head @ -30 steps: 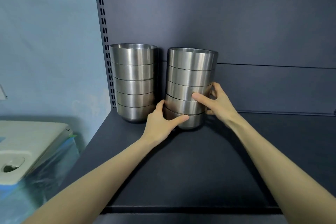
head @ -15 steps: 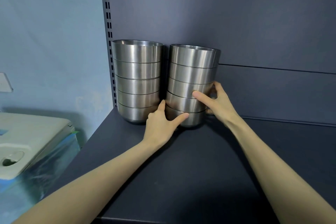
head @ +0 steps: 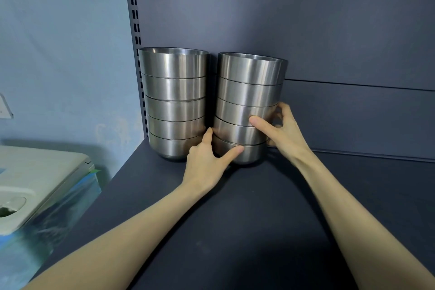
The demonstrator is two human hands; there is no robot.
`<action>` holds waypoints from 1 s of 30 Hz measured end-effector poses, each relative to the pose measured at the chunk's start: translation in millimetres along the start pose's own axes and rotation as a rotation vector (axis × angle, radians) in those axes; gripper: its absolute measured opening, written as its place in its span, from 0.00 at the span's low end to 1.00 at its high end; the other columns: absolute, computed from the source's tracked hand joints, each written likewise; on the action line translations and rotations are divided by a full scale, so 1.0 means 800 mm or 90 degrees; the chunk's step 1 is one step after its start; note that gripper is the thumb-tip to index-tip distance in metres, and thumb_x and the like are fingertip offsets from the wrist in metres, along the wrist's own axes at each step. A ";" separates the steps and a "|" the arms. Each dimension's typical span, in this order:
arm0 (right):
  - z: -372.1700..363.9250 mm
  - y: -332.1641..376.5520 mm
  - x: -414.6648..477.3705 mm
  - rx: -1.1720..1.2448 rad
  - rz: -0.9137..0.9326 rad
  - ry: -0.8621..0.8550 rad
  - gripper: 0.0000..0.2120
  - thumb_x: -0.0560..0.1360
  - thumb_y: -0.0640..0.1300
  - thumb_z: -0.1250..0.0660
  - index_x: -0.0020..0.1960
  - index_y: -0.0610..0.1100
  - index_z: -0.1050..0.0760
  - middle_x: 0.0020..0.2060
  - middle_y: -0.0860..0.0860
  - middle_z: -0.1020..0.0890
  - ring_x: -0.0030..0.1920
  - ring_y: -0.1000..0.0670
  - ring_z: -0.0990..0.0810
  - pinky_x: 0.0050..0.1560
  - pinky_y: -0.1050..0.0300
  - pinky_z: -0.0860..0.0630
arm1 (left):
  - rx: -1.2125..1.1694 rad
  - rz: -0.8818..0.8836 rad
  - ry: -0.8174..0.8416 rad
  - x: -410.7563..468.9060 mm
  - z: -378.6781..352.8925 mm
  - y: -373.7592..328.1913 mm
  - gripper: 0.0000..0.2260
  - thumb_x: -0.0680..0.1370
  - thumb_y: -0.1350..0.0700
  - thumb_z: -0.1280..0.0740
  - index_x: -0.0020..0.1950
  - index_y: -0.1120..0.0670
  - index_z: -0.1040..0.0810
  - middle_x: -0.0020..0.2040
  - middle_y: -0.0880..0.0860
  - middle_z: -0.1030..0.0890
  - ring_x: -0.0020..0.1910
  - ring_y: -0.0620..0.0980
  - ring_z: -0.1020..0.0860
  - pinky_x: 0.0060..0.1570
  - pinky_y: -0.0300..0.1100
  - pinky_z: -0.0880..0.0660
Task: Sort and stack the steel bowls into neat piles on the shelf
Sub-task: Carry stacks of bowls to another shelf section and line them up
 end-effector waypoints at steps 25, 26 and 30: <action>0.010 0.027 -0.022 -0.078 -0.067 0.074 0.55 0.56 0.75 0.29 0.76 0.52 0.41 0.71 0.54 0.30 0.68 0.52 0.29 0.68 0.45 0.31 | 0.319 -0.052 0.047 -0.007 0.022 -0.036 0.30 0.75 0.36 0.37 0.65 0.60 0.30 0.53 0.58 0.20 0.57 0.61 0.24 0.52 0.49 0.30; 0.013 0.030 -0.027 -0.098 -0.069 0.068 0.52 0.59 0.72 0.28 0.76 0.51 0.41 0.70 0.52 0.29 0.68 0.52 0.29 0.67 0.47 0.30 | 0.340 -0.064 0.060 -0.008 0.026 -0.040 0.27 0.76 0.38 0.37 0.61 0.59 0.28 0.52 0.58 0.20 0.55 0.61 0.24 0.51 0.49 0.29; 0.035 0.049 -0.044 -0.251 -0.043 0.043 0.38 0.71 0.58 0.28 0.75 0.46 0.39 0.71 0.48 0.30 0.69 0.48 0.31 0.60 0.60 0.35 | 0.412 -0.126 0.091 -0.009 0.047 -0.065 0.22 0.76 0.41 0.36 0.60 0.57 0.27 0.56 0.57 0.20 0.57 0.62 0.24 0.52 0.51 0.28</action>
Point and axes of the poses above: each hand's wrist, its own x-axis towards the middle knuckle, its own z-axis out of the back of the hand, y = z × x, the point moved 5 cm from there along x, towards the middle knuckle
